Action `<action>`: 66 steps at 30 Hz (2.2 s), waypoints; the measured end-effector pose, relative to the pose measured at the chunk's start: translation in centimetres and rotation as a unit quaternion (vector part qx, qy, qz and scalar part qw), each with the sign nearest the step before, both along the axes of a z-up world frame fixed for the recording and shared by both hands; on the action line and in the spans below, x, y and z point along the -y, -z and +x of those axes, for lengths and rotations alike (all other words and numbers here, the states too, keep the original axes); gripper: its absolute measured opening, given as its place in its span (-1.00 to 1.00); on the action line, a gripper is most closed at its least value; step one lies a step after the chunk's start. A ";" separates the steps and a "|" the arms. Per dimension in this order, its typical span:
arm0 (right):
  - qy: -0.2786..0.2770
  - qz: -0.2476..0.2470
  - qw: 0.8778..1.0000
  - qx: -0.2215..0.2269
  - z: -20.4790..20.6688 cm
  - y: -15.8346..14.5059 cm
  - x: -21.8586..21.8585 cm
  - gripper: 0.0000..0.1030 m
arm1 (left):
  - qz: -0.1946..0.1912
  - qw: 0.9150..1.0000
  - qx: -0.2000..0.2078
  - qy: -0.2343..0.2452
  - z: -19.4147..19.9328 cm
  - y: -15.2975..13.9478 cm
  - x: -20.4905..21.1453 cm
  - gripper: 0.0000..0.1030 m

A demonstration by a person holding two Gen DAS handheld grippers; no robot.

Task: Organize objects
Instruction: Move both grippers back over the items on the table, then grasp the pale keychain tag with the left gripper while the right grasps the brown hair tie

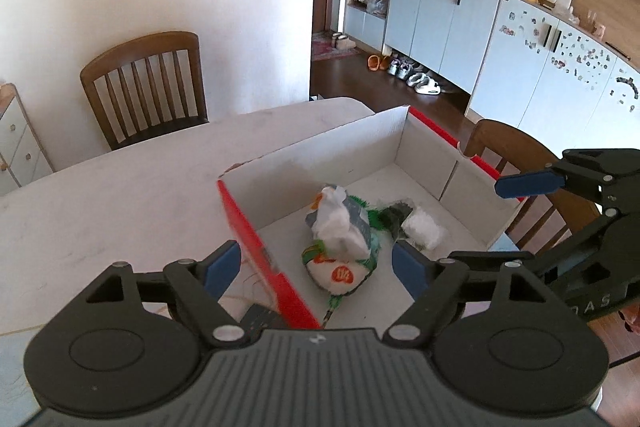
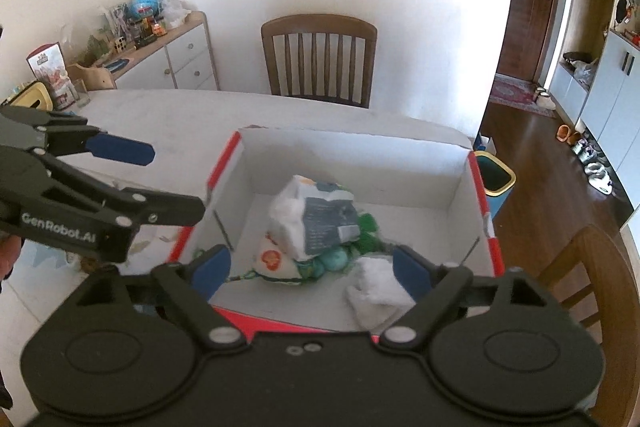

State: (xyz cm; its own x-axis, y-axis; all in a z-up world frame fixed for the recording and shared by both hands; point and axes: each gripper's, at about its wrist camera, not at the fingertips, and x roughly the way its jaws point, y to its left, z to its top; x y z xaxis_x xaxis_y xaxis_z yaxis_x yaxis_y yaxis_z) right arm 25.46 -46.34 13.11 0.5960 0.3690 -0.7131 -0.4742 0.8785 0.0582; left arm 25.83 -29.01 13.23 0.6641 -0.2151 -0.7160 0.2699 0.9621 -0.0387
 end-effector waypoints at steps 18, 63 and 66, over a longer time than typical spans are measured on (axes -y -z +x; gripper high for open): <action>-0.020 0.007 1.000 0.002 -3.6 0.0 -9.5 0.91 | -0.009 0.996 -0.020 -0.082 -5.7 2.2 -12.9 0.98; -0.141 -0.102 0.979 -0.107 -3.5 12.0 -28.5 0.26 | -0.001 0.978 -0.114 -0.175 -9.5 14.1 -30.9 0.87; -0.147 -0.106 0.978 -0.108 -3.4 12.1 -28.8 0.14 | -0.002 0.979 -0.115 -0.170 -9.3 14.1 -30.8 0.62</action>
